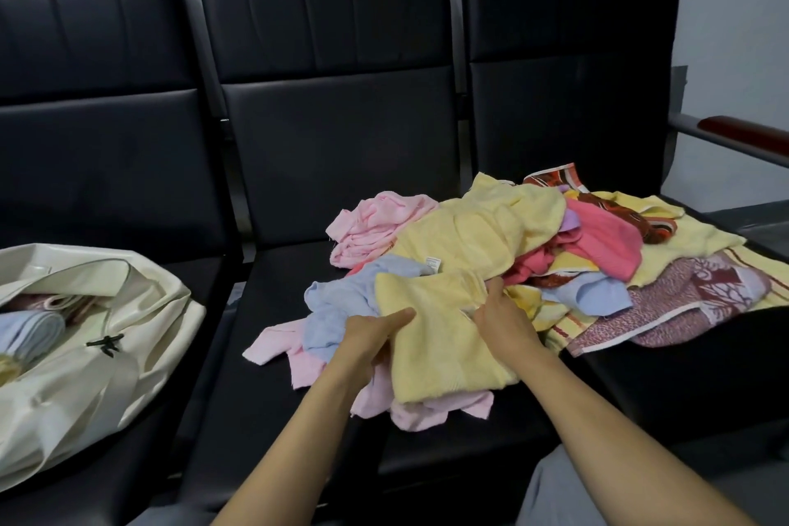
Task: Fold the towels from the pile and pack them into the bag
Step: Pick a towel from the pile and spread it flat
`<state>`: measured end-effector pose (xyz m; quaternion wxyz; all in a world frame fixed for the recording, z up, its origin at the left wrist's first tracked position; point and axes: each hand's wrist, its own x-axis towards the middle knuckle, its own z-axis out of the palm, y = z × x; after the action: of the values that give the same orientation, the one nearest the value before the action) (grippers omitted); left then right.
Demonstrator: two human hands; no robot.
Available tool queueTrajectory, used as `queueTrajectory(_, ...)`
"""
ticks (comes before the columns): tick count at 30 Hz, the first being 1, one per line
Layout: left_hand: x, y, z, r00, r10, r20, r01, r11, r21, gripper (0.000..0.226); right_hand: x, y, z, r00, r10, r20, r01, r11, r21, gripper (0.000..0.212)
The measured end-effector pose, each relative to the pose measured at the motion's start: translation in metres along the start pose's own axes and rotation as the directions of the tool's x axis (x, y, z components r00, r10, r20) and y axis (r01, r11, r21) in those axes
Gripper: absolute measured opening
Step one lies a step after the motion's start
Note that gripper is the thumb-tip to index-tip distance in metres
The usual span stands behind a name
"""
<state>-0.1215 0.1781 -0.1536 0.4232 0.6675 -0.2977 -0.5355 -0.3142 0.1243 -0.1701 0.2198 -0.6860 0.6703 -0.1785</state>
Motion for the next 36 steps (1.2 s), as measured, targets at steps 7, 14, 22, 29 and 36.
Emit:
queueTrajectory(7,-0.023,0.019,0.024,0.985,0.027,0.171,-0.015,0.997,-0.075,0.043,-0.005,-0.005,-0.002,0.997,0.020,-0.069,-0.030,0.987,-0.156,0.042)
queueTrajectory(14,-0.043,0.089,0.042,0.972,0.177,0.154,-0.200,0.968,0.151,0.052,0.002,-0.011,-0.004,0.952,0.126,-0.280,0.048,0.839,0.542,0.023)
queueTrajectory(22,-0.067,0.165,0.011,0.941,0.254,0.225,-0.277,0.958,0.074,0.034,-0.001,-0.035,-0.005,0.878,-0.125,0.462,-0.471,-0.056,0.880,0.086)
queueTrajectory(29,-0.021,0.120,-0.048,0.985,0.140,0.102,-0.161,0.956,0.243,0.036,-0.014,-0.045,-0.024,0.951,-0.209,0.229,-0.213,0.099,0.972,0.083)
queueTrajectory(36,-0.007,0.071,-0.082,0.948,0.315,0.050,-0.318,0.929,0.191,0.046,-0.017,-0.061,-0.008,0.943,-0.315,0.108,0.045,0.443,0.895,0.041)
